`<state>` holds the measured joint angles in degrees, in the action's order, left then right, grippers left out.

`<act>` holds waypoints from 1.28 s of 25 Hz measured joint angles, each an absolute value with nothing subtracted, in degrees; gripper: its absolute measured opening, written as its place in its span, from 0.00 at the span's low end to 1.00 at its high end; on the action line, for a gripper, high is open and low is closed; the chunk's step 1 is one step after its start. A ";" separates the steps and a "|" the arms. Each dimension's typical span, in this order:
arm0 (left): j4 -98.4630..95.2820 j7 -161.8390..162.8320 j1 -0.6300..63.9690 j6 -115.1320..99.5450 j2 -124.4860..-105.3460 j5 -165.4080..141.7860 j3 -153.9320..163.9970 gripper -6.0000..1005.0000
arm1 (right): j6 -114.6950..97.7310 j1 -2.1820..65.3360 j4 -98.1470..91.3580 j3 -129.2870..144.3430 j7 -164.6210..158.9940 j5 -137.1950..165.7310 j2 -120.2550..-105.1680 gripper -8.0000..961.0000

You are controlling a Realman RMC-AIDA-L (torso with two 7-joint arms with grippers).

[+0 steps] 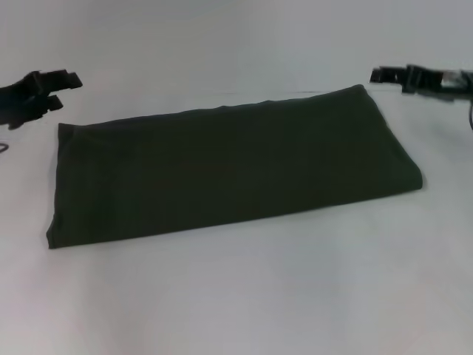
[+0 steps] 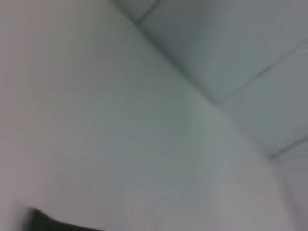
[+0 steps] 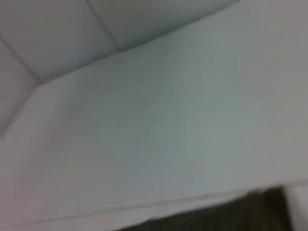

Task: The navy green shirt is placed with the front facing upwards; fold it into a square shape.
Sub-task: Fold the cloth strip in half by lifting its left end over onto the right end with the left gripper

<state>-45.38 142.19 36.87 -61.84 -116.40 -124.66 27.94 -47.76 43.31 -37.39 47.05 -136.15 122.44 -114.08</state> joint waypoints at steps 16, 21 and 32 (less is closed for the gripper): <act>-36.75 142.44 20.35 -84.23 -119.07 -111.18 16.25 0.63 | -80.53 23.53 -30.89 32.72 -123.41 100.96 -111.68 0.89; -36.54 145.29 17.44 -82.10 -120.66 -111.36 16.45 0.63 | -81.95 23.45 -30.86 32.39 -123.38 100.99 -110.63 0.89; -33.96 148.21 16.65 -75.68 -121.61 -113.88 16.74 0.63 | -82.26 24.06 -30.85 31.82 -123.58 100.95 -109.16 0.89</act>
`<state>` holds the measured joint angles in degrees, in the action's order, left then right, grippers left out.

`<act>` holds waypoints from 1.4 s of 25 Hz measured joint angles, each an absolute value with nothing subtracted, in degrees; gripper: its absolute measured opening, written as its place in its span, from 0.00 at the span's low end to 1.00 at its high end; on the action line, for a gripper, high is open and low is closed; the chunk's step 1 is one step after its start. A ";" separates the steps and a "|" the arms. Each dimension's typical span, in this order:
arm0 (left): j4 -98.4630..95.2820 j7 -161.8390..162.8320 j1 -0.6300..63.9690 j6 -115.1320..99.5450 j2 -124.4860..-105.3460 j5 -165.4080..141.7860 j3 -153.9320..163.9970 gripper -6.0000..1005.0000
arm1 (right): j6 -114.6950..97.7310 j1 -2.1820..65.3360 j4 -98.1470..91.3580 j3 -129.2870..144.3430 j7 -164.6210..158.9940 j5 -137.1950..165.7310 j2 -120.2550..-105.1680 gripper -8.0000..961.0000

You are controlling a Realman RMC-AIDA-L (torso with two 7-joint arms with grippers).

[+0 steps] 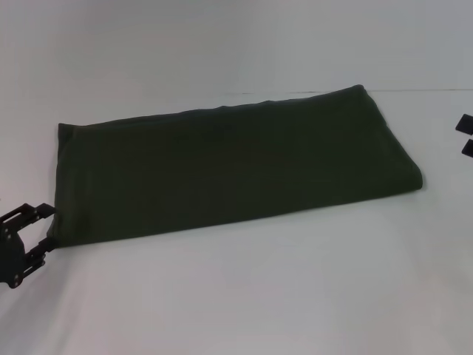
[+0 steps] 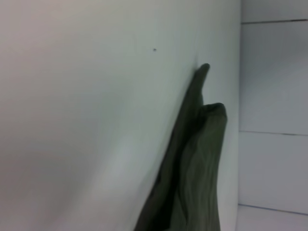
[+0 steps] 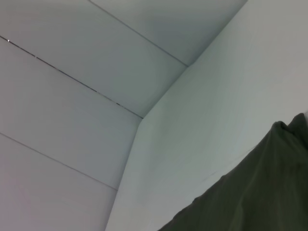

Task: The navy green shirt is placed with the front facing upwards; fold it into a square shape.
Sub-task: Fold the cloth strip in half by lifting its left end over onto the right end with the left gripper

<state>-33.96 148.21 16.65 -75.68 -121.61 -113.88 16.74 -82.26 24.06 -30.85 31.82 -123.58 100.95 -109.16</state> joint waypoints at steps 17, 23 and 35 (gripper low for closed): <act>-33.92 151.89 16.82 -71.10 -122.24 -115.50 16.79 0.63 | -83.06 25.09 -31.28 31.18 -123.93 100.94 -108.35 0.89; -33.87 152.25 17.02 -70.39 -122.29 -115.72 17.68 0.63 | -83.50 24.76 -31.26 31.19 -123.93 100.83 -108.34 0.89; -33.78 152.42 19.12 -67.91 -122.58 -115.75 19.47 0.63 | -83.50 24.35 -30.55 31.20 -123.61 100.86 -108.28 0.89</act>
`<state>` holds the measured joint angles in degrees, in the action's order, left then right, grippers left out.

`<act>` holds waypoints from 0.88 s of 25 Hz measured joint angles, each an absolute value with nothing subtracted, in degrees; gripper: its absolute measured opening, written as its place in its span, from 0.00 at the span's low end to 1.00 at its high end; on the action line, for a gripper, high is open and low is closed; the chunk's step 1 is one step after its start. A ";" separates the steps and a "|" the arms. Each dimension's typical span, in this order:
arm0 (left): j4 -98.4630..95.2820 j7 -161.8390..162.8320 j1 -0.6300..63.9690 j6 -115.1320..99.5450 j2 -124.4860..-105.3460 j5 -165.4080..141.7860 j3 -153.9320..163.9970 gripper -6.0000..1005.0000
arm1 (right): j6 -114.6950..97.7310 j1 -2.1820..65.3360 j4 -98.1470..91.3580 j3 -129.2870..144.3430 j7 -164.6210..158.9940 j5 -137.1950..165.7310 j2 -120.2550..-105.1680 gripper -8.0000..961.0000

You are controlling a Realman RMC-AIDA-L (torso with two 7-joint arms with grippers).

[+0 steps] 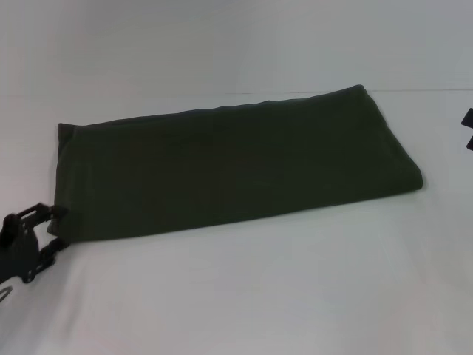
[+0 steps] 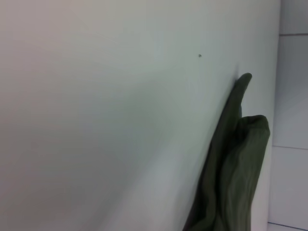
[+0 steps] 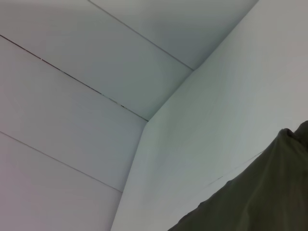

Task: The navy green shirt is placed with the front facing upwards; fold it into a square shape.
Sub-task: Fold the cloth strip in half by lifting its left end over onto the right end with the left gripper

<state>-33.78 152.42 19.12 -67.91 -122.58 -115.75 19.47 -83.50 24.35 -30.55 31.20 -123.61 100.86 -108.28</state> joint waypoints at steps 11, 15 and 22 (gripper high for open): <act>-33.71 147.73 21.20 -72.14 -122.53 -111.51 18.95 0.63 | -83.49 24.14 -30.50 31.17 -123.37 100.88 -108.36 0.89; -33.52 147.96 20.90 -72.19 -122.62 -111.79 19.18 0.63 | -83.31 24.14 -30.46 31.13 -123.27 100.95 -108.37 0.89; -32.08 148.27 20.64 -71.59 -122.99 -113.93 19.67 0.63 | -83.15 24.17 -30.41 31.02 -123.23 100.85 -108.37 0.89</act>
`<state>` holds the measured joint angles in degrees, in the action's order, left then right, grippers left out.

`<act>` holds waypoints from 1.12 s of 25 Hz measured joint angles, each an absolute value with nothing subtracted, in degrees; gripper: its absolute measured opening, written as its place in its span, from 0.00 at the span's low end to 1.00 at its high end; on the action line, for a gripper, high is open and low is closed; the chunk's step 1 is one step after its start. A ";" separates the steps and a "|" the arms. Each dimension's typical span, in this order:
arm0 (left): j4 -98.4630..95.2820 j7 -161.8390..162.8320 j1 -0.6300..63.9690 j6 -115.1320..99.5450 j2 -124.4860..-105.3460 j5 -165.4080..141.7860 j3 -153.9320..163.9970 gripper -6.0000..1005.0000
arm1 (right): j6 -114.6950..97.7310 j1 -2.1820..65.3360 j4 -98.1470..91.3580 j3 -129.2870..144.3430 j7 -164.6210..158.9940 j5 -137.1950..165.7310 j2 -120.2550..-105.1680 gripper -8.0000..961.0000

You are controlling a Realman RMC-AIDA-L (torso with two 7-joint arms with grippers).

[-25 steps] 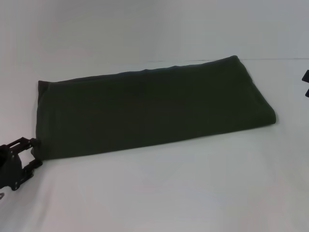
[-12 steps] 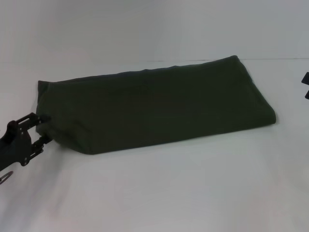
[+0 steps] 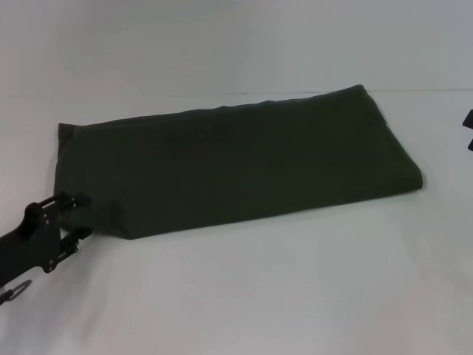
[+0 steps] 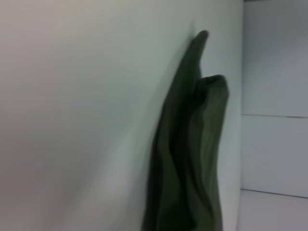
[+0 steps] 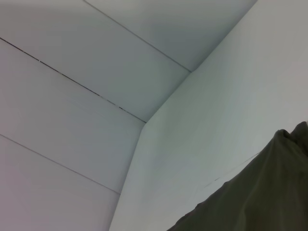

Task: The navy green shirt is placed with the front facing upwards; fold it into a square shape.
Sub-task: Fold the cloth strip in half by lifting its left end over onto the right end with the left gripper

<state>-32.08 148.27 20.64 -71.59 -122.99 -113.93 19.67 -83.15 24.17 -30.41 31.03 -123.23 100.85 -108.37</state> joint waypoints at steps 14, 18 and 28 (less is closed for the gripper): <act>-31.33 148.16 21.97 -67.06 -122.68 -116.02 19.64 0.63 | -83.21 23.74 -30.41 29.73 -123.21 100.89 -108.37 0.89; -31.41 147.15 21.91 -65.81 -123.00 -115.27 19.07 0.63 | -83.28 23.46 -30.41 29.35 -123.19 100.76 -108.40 0.89; -31.34 143.01 22.93 -66.14 -123.41 -111.82 19.03 0.63 | -83.34 23.47 -30.41 28.93 -122.78 100.76 -108.46 0.89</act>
<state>-31.34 143.01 22.93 -66.14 -123.41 -111.82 19.03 -83.34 23.47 -30.41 28.93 -122.78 100.76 -108.46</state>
